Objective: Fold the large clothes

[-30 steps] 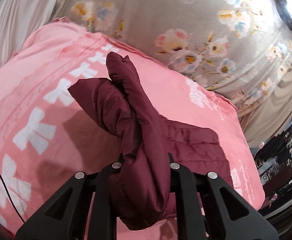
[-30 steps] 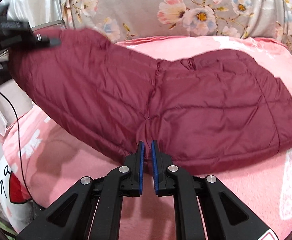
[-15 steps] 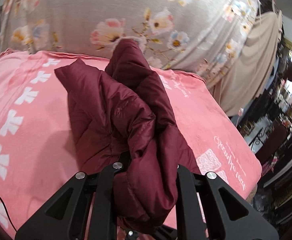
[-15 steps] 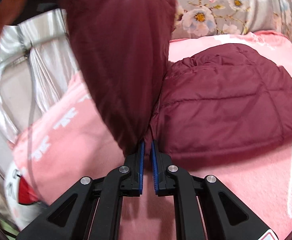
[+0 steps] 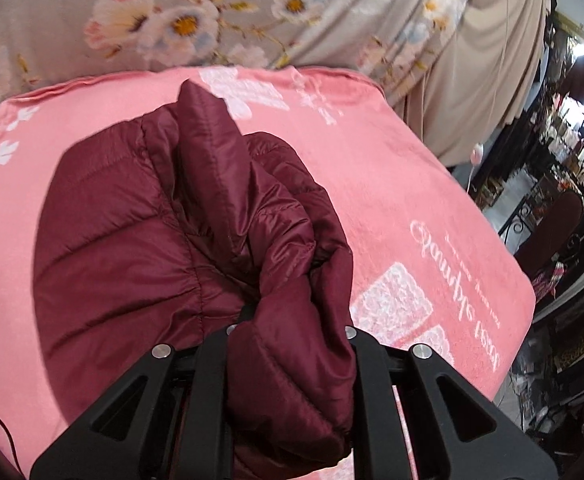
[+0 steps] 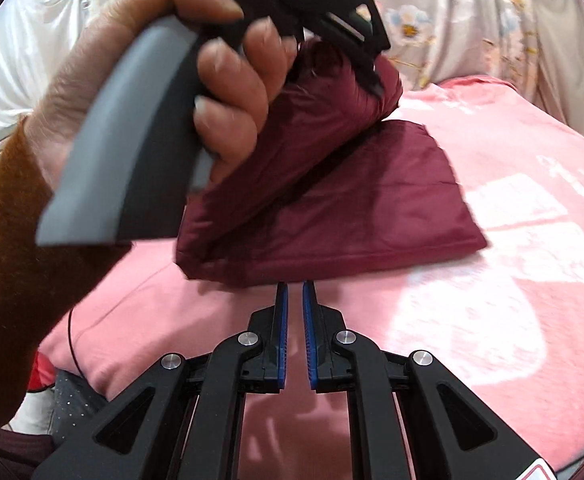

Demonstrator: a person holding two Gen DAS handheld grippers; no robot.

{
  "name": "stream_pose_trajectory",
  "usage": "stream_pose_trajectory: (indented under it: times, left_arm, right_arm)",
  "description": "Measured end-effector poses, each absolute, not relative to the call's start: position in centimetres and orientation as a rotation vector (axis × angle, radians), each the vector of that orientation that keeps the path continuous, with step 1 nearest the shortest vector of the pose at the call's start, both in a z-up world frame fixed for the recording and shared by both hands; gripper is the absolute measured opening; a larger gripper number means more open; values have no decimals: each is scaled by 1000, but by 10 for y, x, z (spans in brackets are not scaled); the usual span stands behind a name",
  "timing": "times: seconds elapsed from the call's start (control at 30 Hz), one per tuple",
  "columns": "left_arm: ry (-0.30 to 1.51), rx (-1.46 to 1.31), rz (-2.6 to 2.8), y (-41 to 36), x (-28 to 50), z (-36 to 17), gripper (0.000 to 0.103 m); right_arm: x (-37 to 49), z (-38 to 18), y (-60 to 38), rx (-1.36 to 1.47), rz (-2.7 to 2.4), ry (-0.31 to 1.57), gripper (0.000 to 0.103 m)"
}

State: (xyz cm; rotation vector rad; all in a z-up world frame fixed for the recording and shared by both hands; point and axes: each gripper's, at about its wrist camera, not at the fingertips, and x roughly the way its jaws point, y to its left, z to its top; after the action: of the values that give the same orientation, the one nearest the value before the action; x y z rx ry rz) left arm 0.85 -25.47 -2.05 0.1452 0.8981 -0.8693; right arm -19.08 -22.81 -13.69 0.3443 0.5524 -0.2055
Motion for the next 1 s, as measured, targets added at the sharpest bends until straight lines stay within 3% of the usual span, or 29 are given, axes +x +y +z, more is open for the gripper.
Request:
stream_pose_trajectory:
  times: [0.43, 0.5, 0.57, 0.63, 0.83, 1.0]
  left_arm:
    - [1019, 308, -901, -327, -13, -95, 14]
    - [1033, 256, -961, -319, -10, -84, 24]
    - [1054, 168, -1042, -307, -6, -63, 47]
    - [1010, 105, -1098, -292, -3, -32, 54]
    - [816, 19, -1048, -255, 27, 48, 58]
    - [825, 138, -928, -274, 56, 44, 58]
  right_arm:
    - [-223, -137, -292, 491, -335, 522, 12]
    - [-224, -128, -302, 511, -348, 495, 18]
    - [-220, -119, -315, 528, -353, 464, 31]
    - [-219, -110, -318, 548, -349, 425, 45]
    - [-199, -93, -319, 521, -337, 370, 56]
    - [-179, -85, -330, 514, -393, 328, 56]
